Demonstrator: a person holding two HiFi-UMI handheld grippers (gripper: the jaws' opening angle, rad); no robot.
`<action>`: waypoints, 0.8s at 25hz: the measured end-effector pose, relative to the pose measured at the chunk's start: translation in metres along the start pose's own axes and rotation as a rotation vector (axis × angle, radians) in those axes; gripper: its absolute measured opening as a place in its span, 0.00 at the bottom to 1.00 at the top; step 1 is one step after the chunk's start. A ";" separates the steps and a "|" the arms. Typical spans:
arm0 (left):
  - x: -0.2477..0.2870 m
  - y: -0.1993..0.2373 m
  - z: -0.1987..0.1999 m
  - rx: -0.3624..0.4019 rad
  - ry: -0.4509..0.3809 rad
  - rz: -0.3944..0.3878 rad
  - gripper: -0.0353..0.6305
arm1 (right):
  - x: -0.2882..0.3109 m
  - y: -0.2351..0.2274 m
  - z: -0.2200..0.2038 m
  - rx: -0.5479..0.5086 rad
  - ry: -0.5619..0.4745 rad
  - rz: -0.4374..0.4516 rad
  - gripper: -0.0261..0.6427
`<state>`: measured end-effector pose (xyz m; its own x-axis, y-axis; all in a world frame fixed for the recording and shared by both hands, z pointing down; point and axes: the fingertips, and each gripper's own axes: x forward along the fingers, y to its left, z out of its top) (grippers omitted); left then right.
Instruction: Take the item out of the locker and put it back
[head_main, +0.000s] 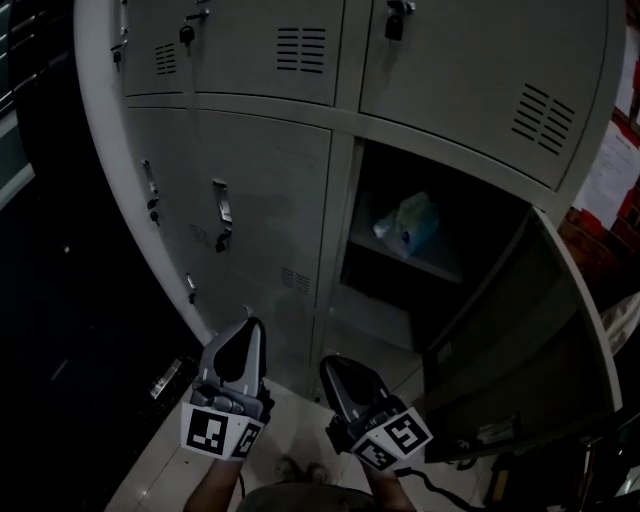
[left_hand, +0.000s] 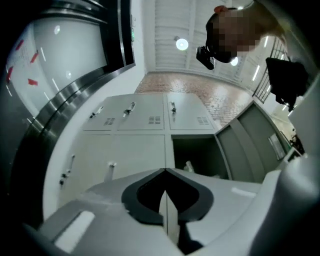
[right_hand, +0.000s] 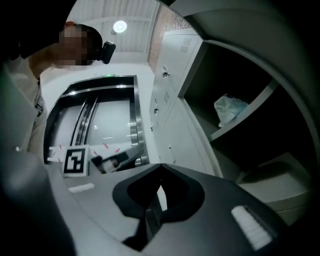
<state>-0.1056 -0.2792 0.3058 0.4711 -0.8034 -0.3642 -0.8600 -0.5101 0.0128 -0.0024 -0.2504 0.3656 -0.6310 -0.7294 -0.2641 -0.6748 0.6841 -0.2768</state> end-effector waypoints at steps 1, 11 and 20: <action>-0.022 0.012 -0.011 -0.025 0.014 0.046 0.06 | 0.004 0.005 -0.003 -0.001 0.006 0.018 0.03; -0.089 0.047 -0.029 -0.070 0.047 0.231 0.06 | 0.020 0.026 -0.011 0.015 0.019 0.078 0.03; -0.110 0.028 -0.012 -0.114 0.025 0.277 0.06 | -0.012 0.030 -0.018 0.029 0.043 0.082 0.03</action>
<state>-0.1787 -0.2091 0.3577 0.2276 -0.9234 -0.3091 -0.9296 -0.3005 0.2133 -0.0219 -0.2217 0.3775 -0.6997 -0.6704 -0.2472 -0.6096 0.7405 -0.2828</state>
